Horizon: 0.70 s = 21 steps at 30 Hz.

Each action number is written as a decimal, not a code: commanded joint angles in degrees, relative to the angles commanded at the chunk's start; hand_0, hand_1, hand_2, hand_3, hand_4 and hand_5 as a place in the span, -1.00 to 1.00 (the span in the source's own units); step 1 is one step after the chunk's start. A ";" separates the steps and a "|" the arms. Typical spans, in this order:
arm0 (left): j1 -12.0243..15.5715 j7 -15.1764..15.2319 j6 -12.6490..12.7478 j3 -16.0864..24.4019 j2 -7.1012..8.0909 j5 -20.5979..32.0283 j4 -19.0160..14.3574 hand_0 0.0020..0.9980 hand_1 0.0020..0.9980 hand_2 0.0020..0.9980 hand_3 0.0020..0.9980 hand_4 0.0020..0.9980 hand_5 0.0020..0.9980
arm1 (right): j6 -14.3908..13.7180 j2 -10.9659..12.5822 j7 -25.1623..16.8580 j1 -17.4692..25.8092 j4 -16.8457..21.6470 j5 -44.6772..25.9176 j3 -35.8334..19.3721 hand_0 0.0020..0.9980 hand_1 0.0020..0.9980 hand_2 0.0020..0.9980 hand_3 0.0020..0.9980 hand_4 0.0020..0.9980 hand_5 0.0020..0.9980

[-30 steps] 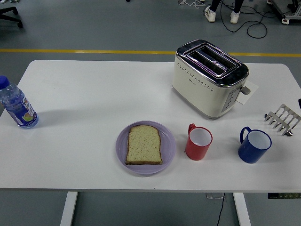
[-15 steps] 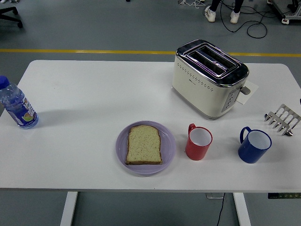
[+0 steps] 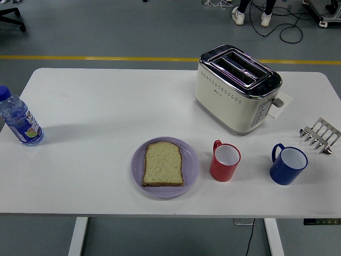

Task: Pick up the cup,pour liquid into bread,place the cup on the desk

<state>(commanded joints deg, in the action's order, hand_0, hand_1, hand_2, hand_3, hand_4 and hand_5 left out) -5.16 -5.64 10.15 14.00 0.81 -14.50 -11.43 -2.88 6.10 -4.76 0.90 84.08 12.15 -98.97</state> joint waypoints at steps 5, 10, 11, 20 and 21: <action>-0.13 0.00 0.00 0.22 -0.01 -0.06 0.00 0.27 0.28 0.30 0.01 -0.52 0.73 | -0.03 0.01 -0.20 -0.11 -0.02 -0.11 -0.17 0.29 0.15 0.28 0.23 0.29 -0.49; -0.10 0.00 0.01 0.15 -0.04 -0.03 0.02 0.27 0.28 0.30 0.01 -0.52 0.73 | -0.02 -0.03 -0.33 -0.14 -0.01 -0.20 -0.35 0.29 0.15 0.28 0.23 0.28 -0.49; -0.12 0.00 0.02 0.15 -0.05 -0.06 0.02 0.27 0.28 0.30 0.01 -0.52 0.73 | -0.02 -0.02 -0.35 -0.12 -0.01 -0.22 -0.36 0.29 0.15 0.28 0.23 0.28 -0.49; -0.31 0.00 0.03 0.55 -0.01 -0.17 0.04 0.27 0.28 0.30 0.00 -0.52 0.73 | 0.08 -0.13 -0.52 -0.46 0.08 -0.32 -0.62 0.28 0.14 0.27 0.23 0.27 -0.51; -0.29 0.00 0.03 0.52 0.00 -0.15 0.03 0.27 0.28 0.30 0.00 -0.52 0.73 | 0.09 -0.10 -0.54 -0.45 0.10 -0.32 -0.59 0.28 0.14 0.27 0.23 0.27 -0.51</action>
<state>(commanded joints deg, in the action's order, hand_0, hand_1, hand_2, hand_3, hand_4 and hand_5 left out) -5.45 -5.64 10.18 14.52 0.81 -14.65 -11.40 -2.79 6.00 -5.29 0.45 84.18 11.82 -99.56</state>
